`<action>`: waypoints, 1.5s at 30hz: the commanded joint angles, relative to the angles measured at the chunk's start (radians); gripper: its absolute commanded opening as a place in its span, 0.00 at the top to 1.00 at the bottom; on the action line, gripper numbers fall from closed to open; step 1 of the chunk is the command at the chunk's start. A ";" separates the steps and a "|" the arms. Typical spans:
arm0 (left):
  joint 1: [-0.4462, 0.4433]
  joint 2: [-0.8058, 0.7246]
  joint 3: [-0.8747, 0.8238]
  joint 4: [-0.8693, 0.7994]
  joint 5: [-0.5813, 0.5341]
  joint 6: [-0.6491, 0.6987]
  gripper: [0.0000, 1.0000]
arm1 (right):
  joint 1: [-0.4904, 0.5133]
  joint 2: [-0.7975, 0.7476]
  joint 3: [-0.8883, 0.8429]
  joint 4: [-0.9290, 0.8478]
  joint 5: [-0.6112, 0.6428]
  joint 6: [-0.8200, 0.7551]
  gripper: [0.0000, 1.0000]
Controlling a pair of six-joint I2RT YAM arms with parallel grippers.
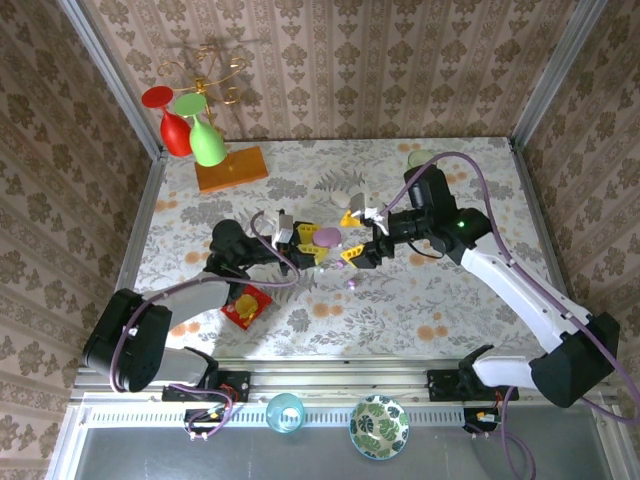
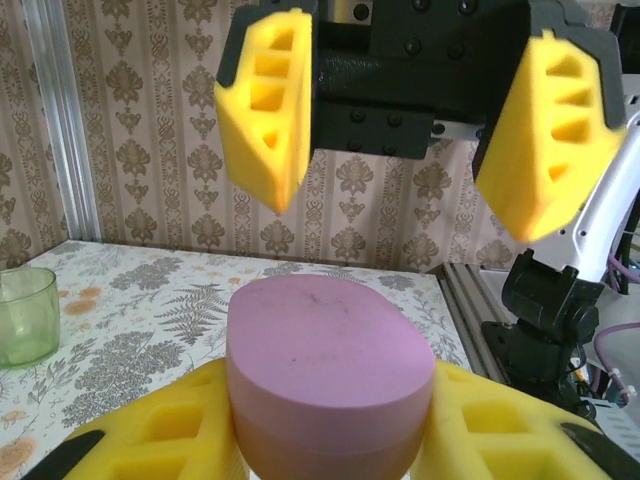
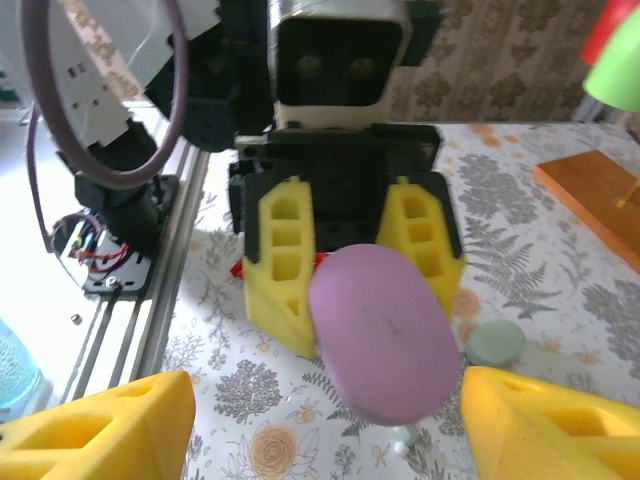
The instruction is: Insert wireless bluetooth earbuds into charging case
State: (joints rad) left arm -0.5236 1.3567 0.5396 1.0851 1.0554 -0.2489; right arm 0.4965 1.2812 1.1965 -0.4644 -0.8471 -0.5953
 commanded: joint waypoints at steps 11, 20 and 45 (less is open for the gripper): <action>0.007 -0.006 0.014 0.164 0.080 -0.115 0.75 | 0.034 0.144 0.133 -0.139 -0.032 -0.131 0.37; 0.005 -0.025 0.013 0.168 0.087 -0.124 0.75 | 0.033 0.193 0.196 -0.203 -0.052 -0.178 0.47; -0.004 -0.029 0.007 0.118 0.071 -0.078 0.62 | 0.030 0.130 0.124 -0.105 -0.098 -0.096 0.68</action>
State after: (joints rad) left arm -0.5163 1.3518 0.5415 1.1980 1.1370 -0.3466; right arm 0.5179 1.4521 1.3483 -0.6239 -0.8841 -0.7395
